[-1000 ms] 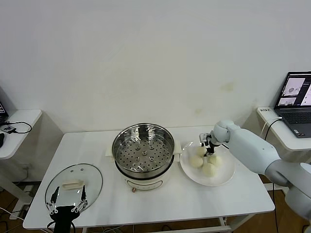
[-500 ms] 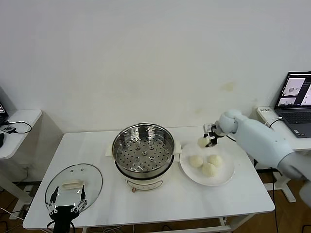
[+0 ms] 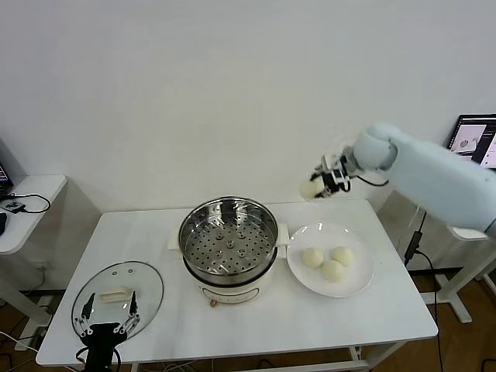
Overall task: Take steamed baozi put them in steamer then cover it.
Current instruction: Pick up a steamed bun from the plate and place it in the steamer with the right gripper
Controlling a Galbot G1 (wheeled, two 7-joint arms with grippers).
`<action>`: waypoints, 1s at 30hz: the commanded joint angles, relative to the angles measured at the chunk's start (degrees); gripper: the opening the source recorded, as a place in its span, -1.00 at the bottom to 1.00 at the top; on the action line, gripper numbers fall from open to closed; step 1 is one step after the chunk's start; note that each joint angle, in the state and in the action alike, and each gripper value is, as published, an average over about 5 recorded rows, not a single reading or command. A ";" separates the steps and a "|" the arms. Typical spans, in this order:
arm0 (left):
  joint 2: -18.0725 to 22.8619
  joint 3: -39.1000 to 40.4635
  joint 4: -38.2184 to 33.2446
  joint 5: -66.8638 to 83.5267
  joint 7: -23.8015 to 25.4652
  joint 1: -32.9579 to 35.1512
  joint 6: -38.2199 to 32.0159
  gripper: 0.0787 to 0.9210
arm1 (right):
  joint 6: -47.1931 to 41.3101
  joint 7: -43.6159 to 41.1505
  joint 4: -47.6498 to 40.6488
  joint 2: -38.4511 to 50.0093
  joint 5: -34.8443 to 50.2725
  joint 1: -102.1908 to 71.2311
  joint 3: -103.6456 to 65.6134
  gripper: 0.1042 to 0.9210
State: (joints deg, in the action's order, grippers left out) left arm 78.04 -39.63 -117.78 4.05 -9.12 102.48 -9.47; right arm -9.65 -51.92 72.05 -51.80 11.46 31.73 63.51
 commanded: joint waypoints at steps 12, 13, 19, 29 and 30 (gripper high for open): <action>0.54 -1.40 -0.67 0.52 0.06 -0.63 -0.11 0.77 | 16.74 2.43 -8.39 -24.43 -4.31 2.30 10.44 0.03; 0.63 -1.47 -0.74 0.51 0.05 -0.53 -0.15 0.77 | 18.08 2.63 -9.67 -25.18 -6.42 1.43 10.40 0.03; 1.09 -1.96 -1.22 0.54 -0.01 -0.06 -0.32 0.77 | 24.23 3.59 -13.98 -27.09 -14.87 -2.55 10.52 0.03; 1.17 -2.05 -0.84 0.60 -0.04 0.02 -0.45 0.77 | 30.60 6.12 -17.02 -27.19 -22.11 -7.10 9.16 0.04; 1.10 -2.05 -0.72 0.63 -0.04 -0.01 -0.49 0.77 | 31.00 6.41 -17.18 -27.25 -22.40 -7.45 9.08 0.04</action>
State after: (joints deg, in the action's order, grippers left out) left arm 79.28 -41.61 -118.82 4.60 -9.15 102.48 -9.87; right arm 14.54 -47.01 58.59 -76.35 -3.31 27.87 72.65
